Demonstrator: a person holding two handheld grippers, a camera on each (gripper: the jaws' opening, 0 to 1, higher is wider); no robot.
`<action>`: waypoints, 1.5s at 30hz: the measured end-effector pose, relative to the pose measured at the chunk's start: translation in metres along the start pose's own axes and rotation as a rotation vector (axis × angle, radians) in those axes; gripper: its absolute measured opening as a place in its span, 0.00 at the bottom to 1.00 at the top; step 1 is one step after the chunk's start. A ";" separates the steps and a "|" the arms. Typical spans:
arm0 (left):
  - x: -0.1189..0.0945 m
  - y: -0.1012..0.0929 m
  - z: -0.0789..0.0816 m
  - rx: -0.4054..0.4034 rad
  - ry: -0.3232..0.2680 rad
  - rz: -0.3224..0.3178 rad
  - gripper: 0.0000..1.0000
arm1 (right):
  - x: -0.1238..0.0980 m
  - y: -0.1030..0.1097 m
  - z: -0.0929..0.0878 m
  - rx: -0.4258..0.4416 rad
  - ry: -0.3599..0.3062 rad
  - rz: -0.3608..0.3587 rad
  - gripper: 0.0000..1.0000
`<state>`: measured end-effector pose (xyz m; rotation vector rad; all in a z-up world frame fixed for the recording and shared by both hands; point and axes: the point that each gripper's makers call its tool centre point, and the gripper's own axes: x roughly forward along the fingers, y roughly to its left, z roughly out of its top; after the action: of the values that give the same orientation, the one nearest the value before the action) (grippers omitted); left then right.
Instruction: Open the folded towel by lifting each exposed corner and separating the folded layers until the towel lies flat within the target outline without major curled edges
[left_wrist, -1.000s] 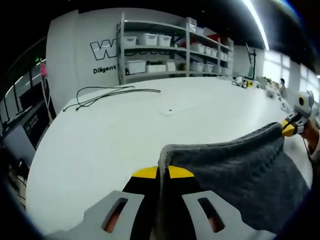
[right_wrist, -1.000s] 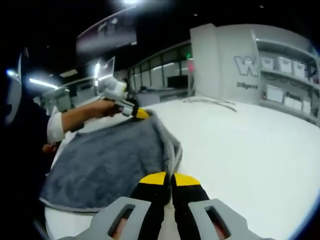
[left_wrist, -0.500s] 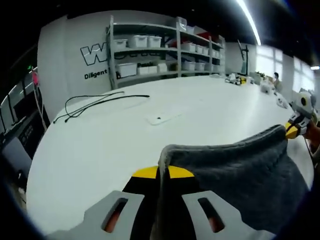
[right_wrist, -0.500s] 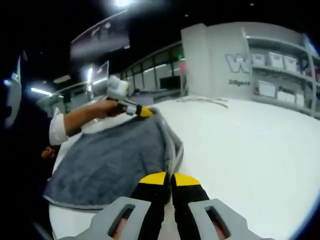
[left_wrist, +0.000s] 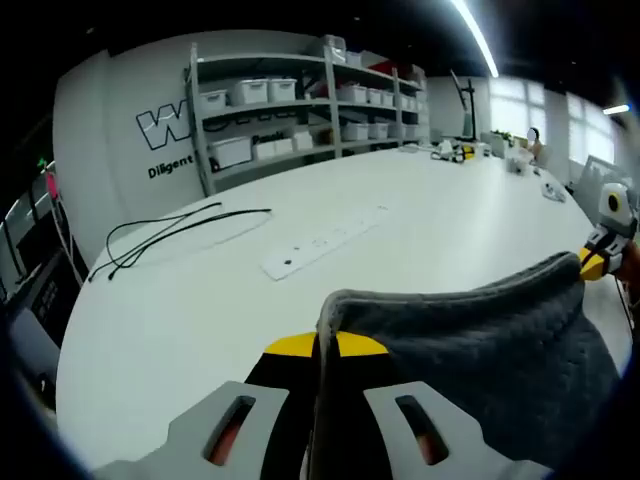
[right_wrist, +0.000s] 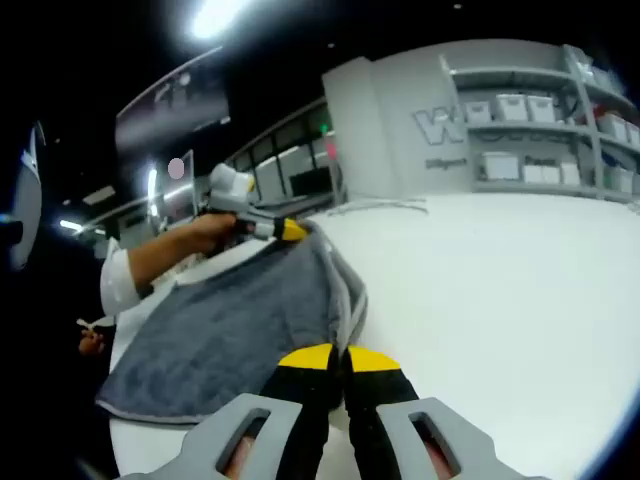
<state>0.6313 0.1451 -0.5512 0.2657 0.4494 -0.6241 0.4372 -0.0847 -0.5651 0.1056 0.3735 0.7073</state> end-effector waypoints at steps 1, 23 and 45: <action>0.002 -0.002 0.002 0.004 0.000 -0.005 0.04 | -0.001 0.000 0.000 0.002 -0.001 -0.003 0.00; 0.046 -0.048 0.039 0.085 -0.025 -0.114 0.04 | -0.033 -0.007 -0.014 0.111 -0.038 -0.124 0.00; 0.079 -0.099 0.063 0.138 -0.035 -0.199 0.04 | -0.064 -0.006 -0.024 0.165 -0.085 -0.181 0.00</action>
<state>0.6476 0.0051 -0.5446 0.3434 0.4020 -0.8553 0.3875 -0.1318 -0.5695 0.2537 0.3544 0.4906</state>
